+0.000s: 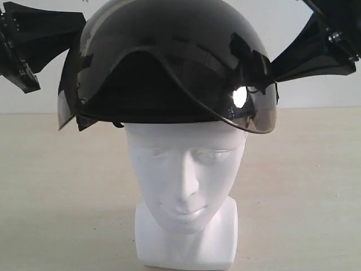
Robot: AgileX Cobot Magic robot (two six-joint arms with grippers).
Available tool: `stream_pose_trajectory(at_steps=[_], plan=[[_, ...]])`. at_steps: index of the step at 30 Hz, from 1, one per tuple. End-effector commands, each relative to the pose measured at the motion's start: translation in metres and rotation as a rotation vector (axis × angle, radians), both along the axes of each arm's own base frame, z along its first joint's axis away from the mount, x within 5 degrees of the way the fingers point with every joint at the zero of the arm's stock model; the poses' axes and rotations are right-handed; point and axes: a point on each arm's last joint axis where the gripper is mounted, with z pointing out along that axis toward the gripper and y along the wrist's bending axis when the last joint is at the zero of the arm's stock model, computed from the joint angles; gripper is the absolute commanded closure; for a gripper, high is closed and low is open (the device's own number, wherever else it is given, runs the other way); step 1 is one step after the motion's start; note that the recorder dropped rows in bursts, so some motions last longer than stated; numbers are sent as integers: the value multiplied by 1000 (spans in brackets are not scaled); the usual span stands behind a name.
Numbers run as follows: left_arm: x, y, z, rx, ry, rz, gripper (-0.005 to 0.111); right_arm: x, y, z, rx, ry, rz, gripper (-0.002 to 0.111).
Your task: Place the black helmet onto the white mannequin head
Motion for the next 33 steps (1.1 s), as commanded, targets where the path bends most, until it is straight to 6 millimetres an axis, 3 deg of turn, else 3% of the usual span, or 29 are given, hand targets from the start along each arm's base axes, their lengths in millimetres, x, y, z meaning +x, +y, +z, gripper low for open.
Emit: stream_pose_trajectory(at_steps=[1,18,24,33], plan=[[1,-2,2,-22,-2,-9,102,-3,0,-11,-17,57,27,108],[-7,-4,11,-18,-28,-13,102,-13,-4,19,4,-126,-27,108],[-19,-4,25,29,-74,-22,102,-21,-5,41,8,-211,-14,108],[-42,-9,67,311,-233,-85,102,-38,1,68,114,-361,90,108]])
